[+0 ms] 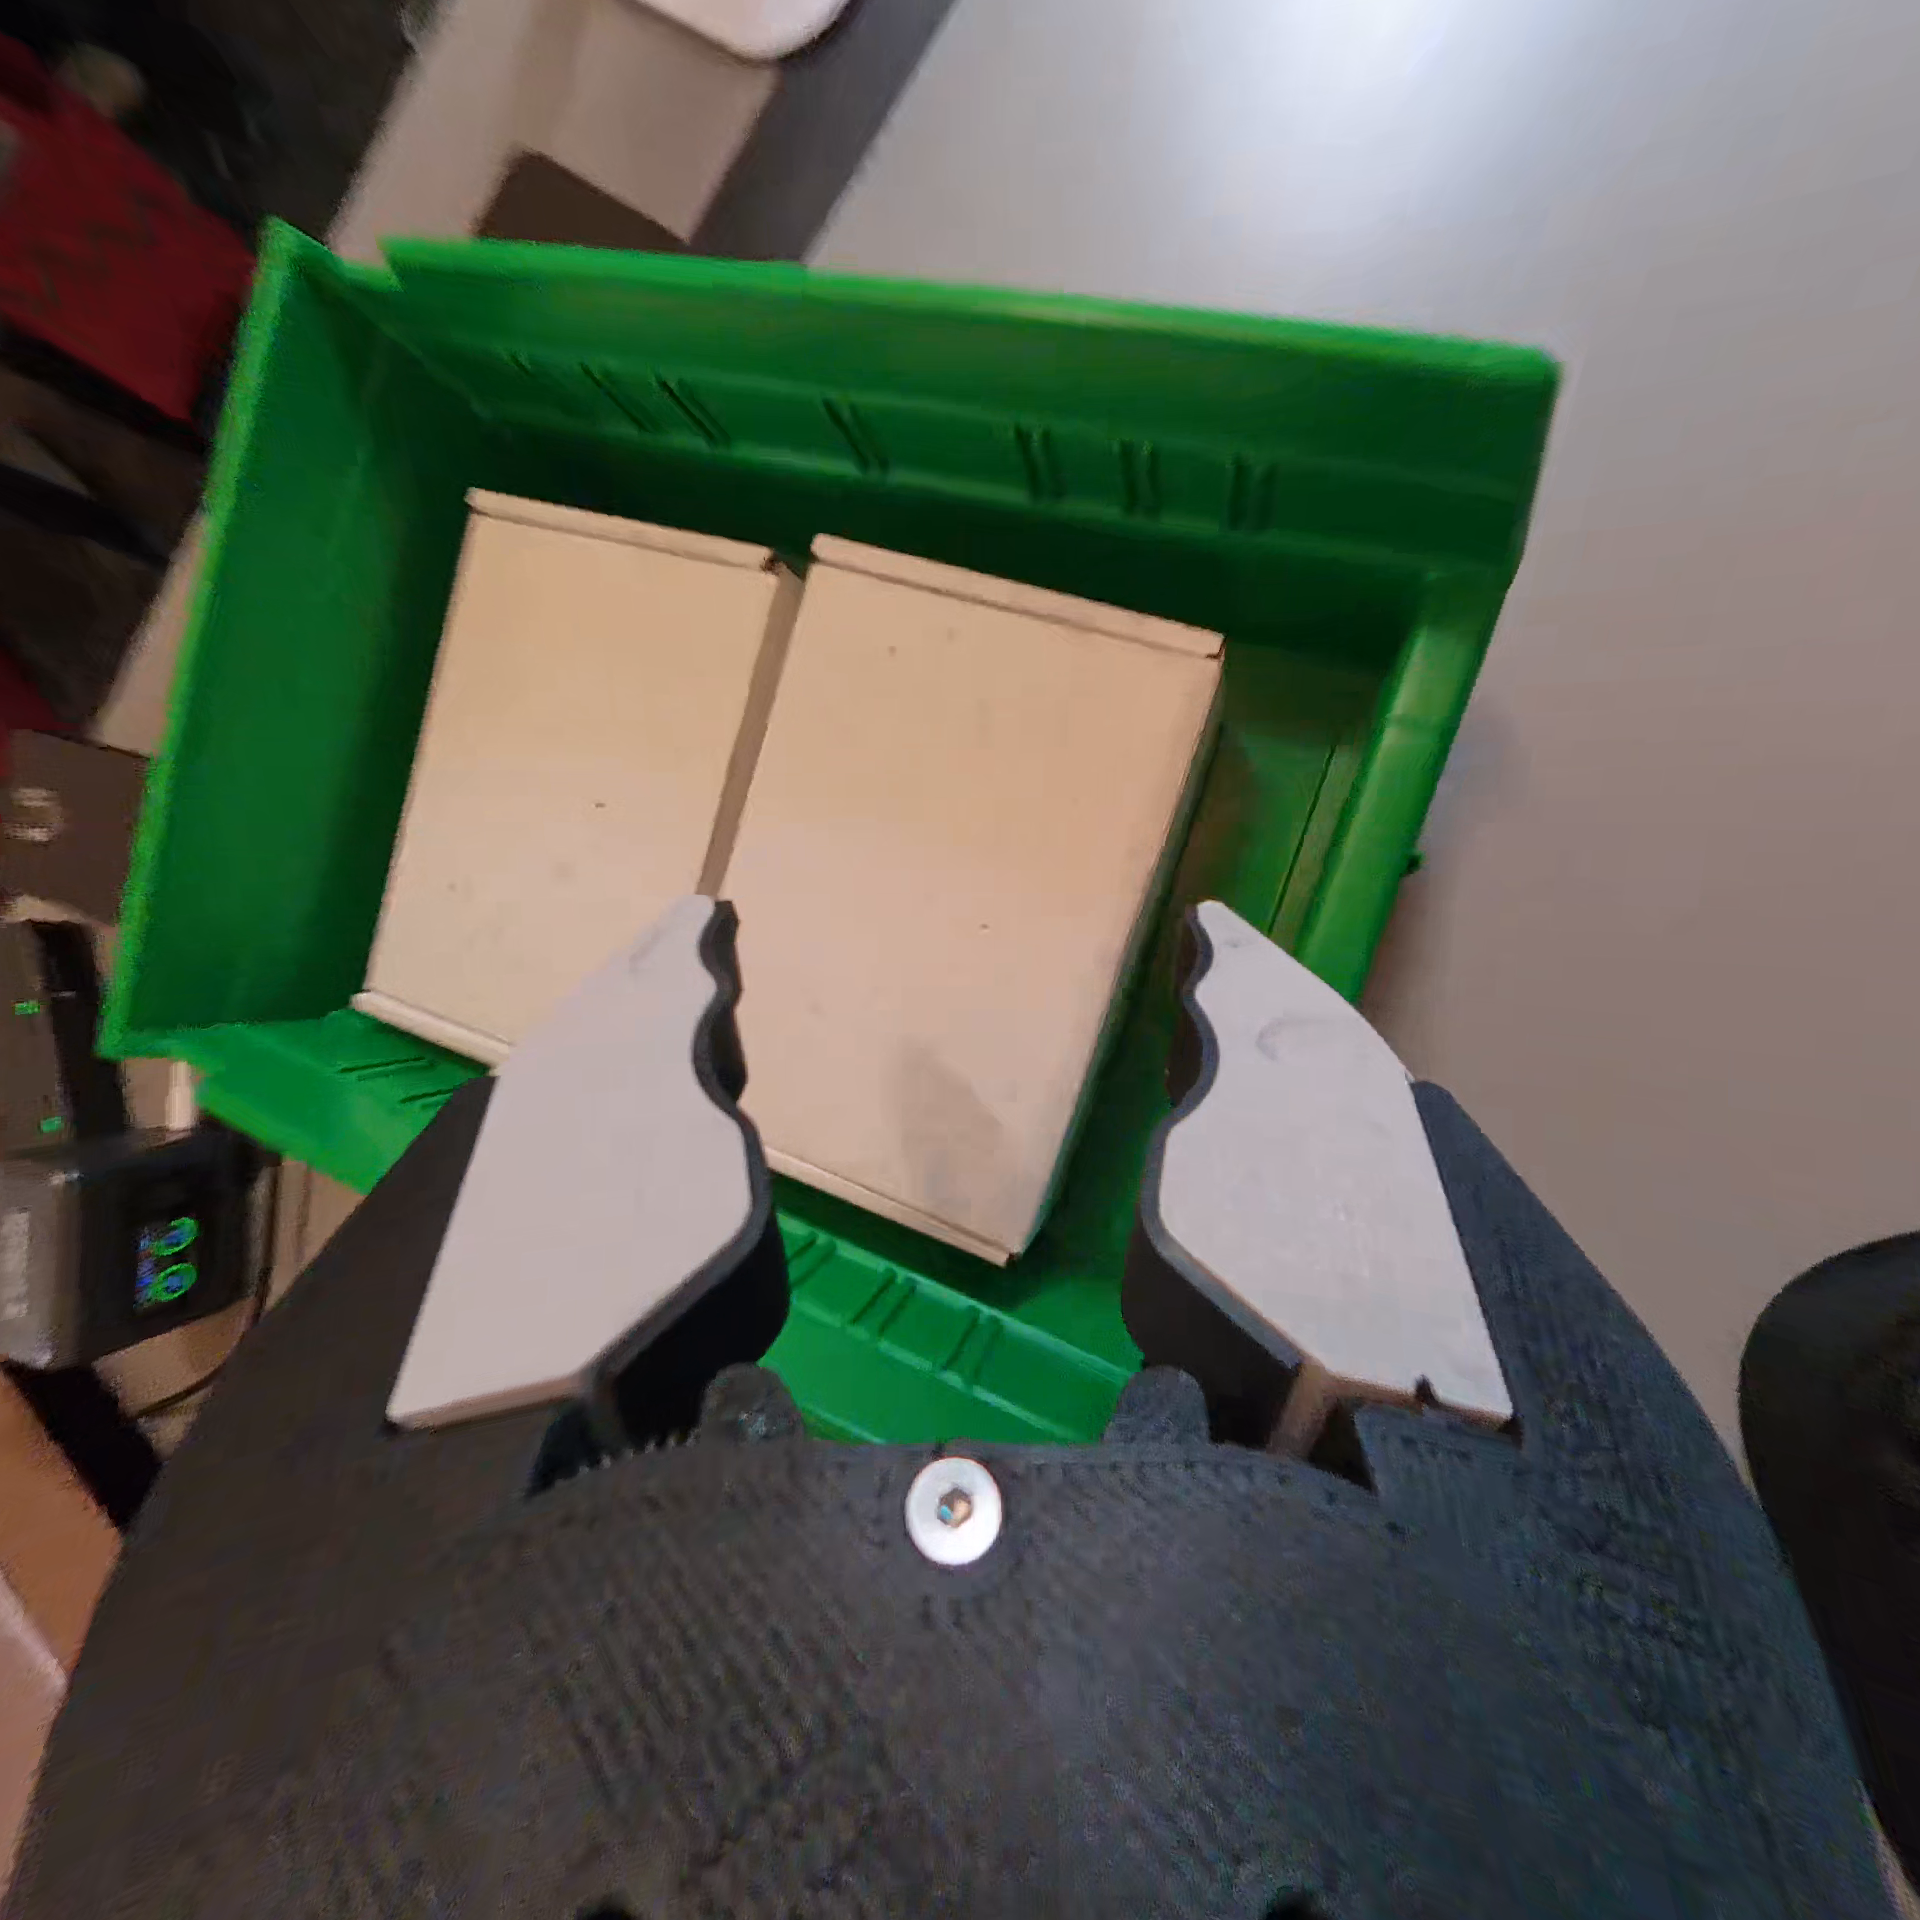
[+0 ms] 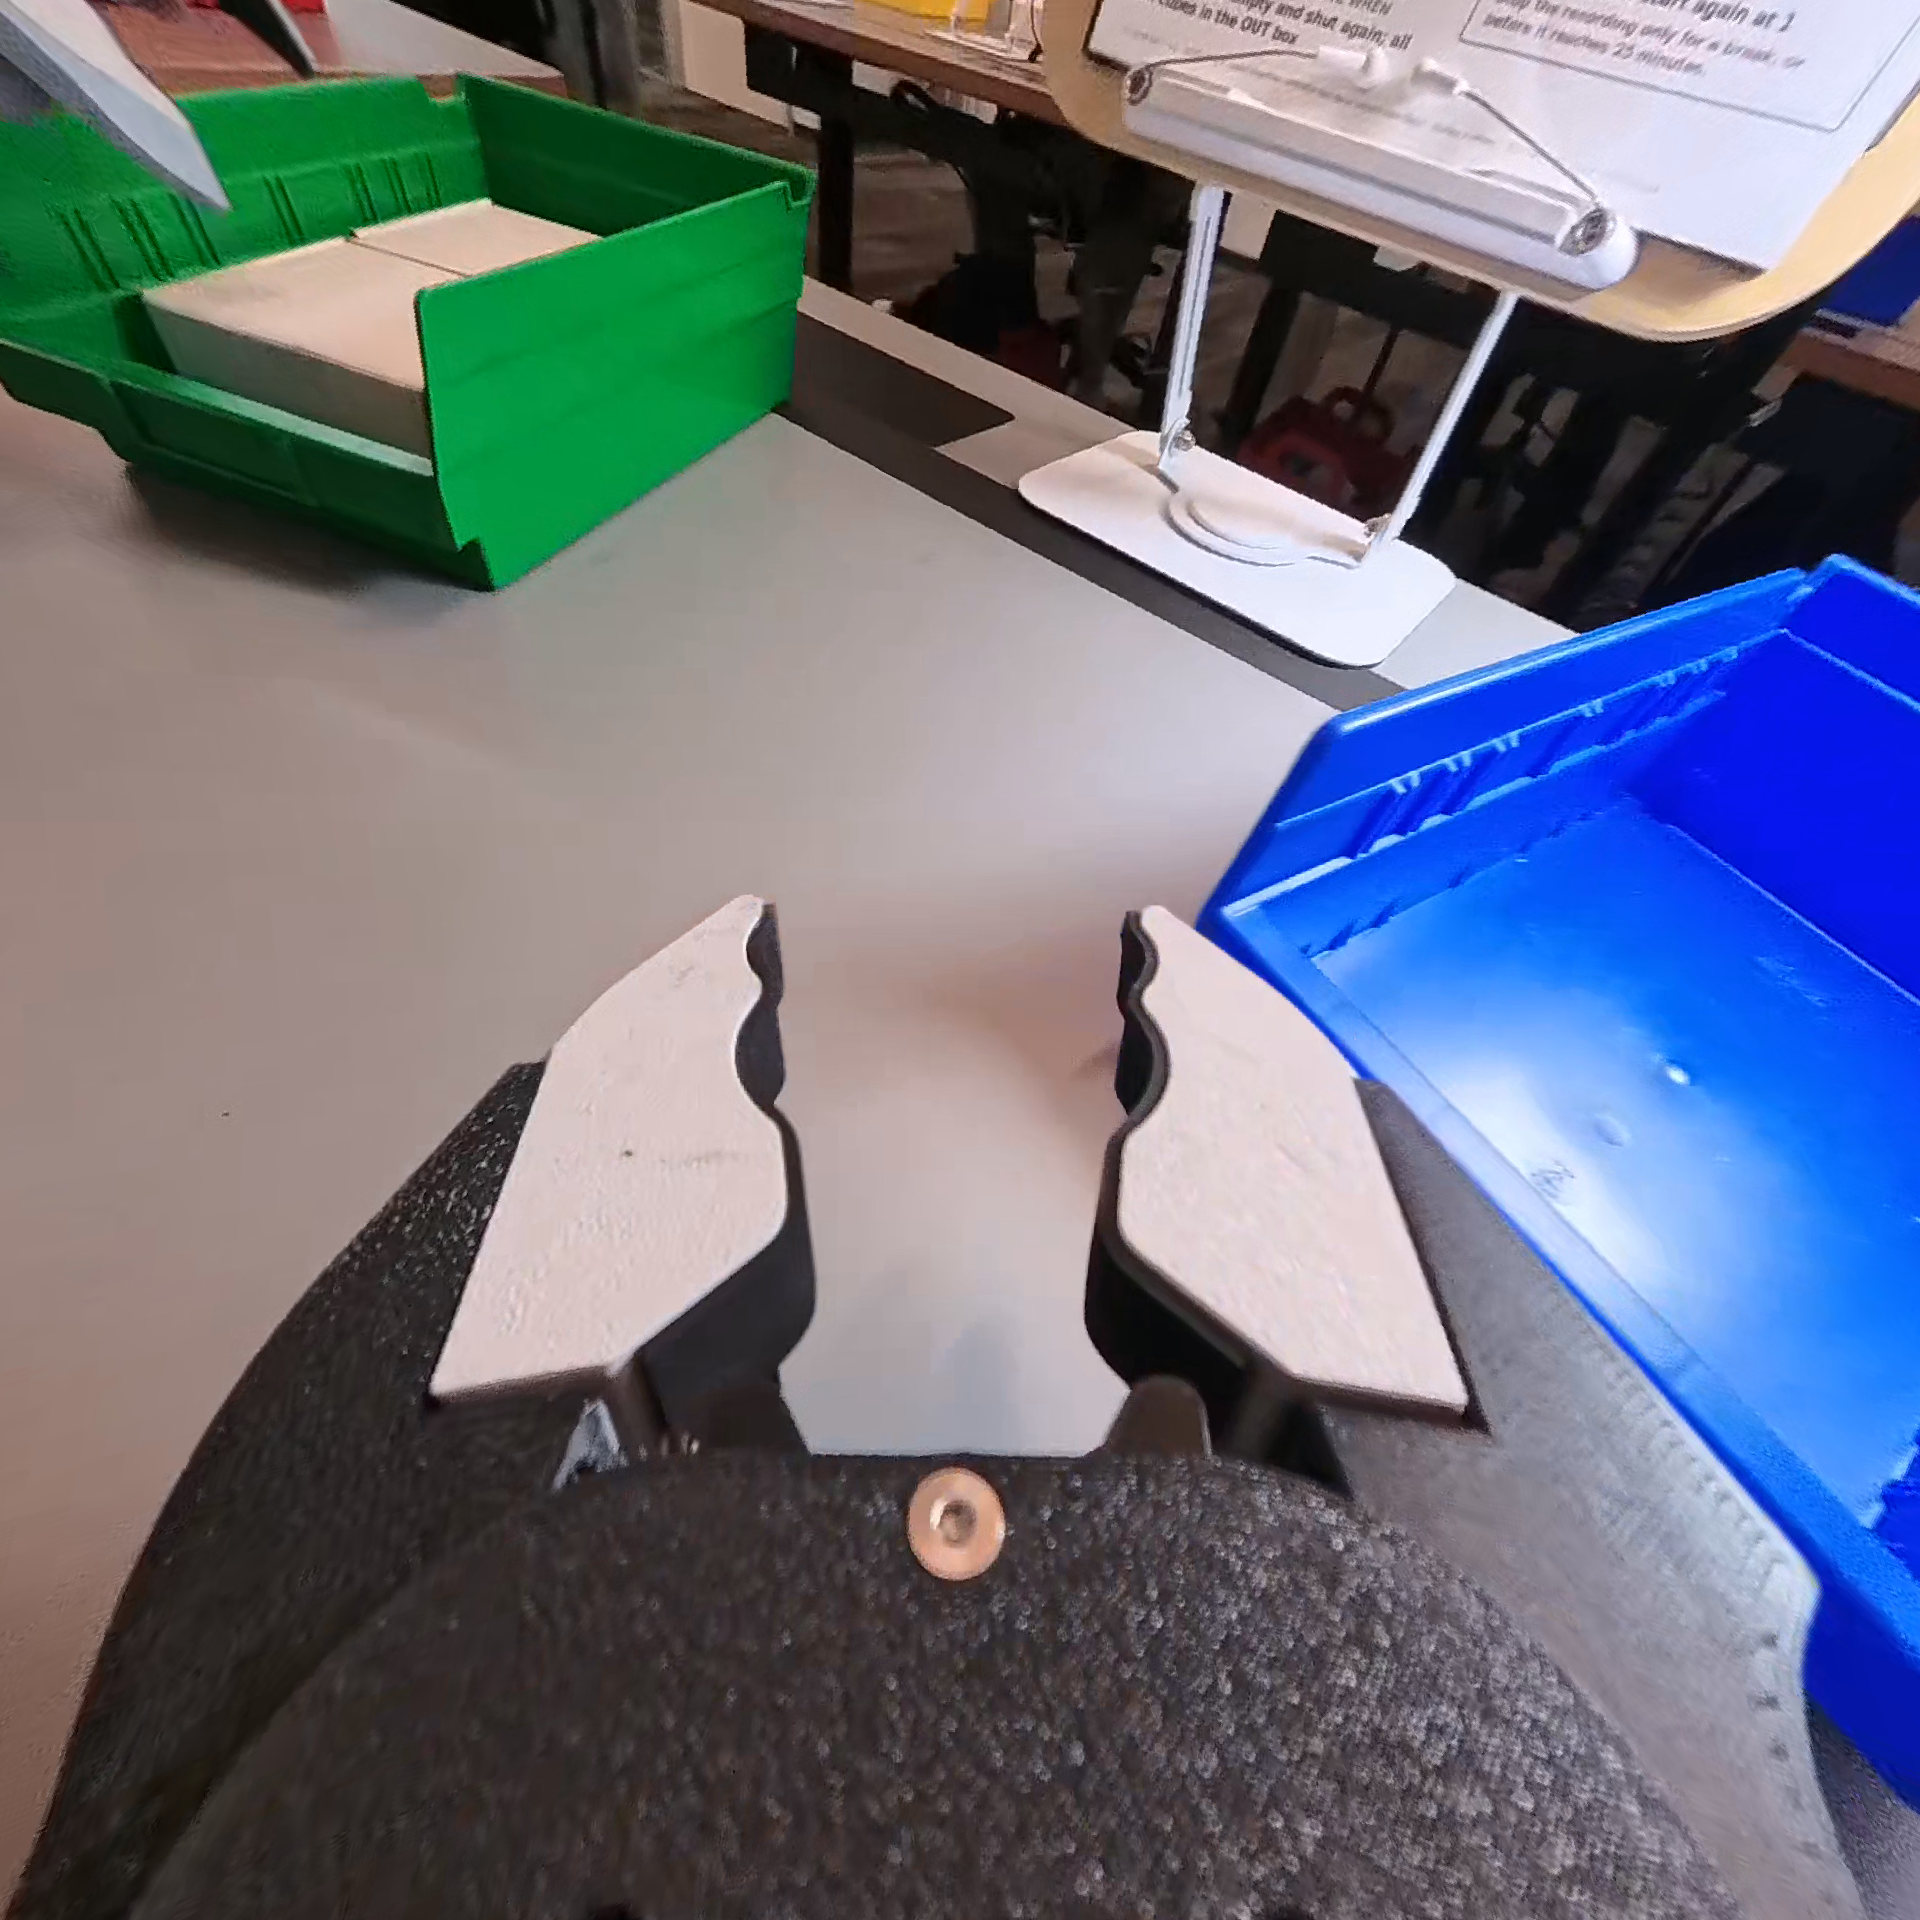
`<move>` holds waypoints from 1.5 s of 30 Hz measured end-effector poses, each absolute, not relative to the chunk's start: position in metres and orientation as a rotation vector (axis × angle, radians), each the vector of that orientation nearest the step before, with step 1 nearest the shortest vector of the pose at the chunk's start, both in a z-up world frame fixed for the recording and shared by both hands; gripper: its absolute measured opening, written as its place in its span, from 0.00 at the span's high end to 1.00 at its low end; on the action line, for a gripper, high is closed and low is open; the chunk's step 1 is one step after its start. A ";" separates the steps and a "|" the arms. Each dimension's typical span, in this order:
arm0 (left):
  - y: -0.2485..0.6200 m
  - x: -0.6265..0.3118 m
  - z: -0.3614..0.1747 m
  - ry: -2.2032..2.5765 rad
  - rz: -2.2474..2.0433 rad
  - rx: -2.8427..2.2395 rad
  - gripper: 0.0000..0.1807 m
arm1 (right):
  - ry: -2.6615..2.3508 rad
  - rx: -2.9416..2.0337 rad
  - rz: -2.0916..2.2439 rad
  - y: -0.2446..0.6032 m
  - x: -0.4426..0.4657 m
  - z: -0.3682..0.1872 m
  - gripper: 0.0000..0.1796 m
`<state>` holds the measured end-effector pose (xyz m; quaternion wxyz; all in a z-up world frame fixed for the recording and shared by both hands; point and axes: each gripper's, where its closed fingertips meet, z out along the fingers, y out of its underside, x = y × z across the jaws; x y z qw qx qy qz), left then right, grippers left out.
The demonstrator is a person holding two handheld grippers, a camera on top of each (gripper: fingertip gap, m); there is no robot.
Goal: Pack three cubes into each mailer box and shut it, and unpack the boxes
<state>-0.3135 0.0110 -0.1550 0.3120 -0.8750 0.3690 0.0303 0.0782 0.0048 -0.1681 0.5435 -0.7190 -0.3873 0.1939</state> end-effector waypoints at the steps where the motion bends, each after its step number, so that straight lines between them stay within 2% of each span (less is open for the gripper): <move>1: 0.014 -0.315 -0.164 1.002 0.054 -2.356 0.54 | -0.920 -1.710 0.459 0.004 0.076 -0.170 0.64; 7: 0.030 -0.322 -0.208 1.109 -0.018 -2.572 0.40 | -0.880 -1.695 0.423 0.003 0.074 -0.174 0.64; 11: 0.035 -0.323 -0.226 1.184 0.027 -2.623 0.35 | -0.885 -1.699 0.435 0.001 0.072 -0.176 0.64; 25: 0.028 -0.324 -0.228 1.259 0.089 -2.627 0.34 | -0.919 -1.699 0.424 -0.002 0.074 -0.180 0.64; 29: 0.018 -0.324 -0.206 1.265 0.110 -2.581 0.35 | -0.921 -1.702 0.430 -0.002 0.074 -0.182 0.64; 36: 0.002 -0.312 -0.127 1.221 0.108 -2.428 0.36 | -0.969 -1.708 0.498 -0.011 0.059 -0.188 0.64; 45: -0.029 -0.235 -0.075 1.329 -0.094 -2.239 0.37 | -1.061 -1.579 0.556 -0.031 0.038 -0.178 0.63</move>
